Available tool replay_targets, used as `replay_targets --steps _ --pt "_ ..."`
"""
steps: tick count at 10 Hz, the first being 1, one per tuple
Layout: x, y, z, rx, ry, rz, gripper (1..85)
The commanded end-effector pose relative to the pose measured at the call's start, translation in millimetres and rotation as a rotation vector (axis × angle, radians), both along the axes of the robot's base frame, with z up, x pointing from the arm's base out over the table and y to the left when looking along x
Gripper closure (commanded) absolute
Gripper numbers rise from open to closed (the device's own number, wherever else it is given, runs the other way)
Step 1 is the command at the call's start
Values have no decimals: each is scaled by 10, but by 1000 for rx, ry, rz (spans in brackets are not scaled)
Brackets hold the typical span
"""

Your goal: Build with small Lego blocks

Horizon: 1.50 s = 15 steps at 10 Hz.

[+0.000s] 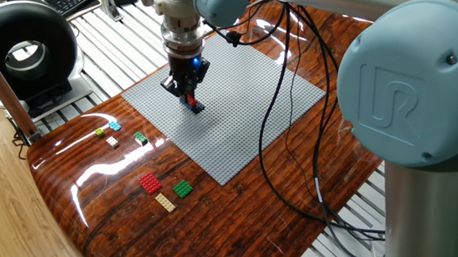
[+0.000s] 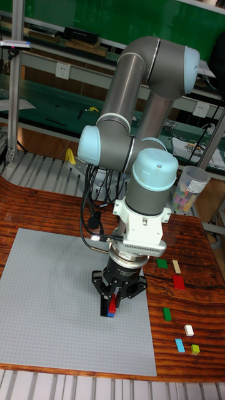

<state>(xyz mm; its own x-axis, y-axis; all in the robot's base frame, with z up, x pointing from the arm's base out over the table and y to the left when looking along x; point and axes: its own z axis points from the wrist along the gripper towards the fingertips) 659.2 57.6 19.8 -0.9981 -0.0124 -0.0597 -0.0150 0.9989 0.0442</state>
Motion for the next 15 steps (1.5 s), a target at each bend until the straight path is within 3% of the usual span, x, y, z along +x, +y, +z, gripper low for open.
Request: replay_targets --steps 1,15 --pt "14 5 2 9 -3 1 847" --pt "40 13 -7 26 -10 7 847"
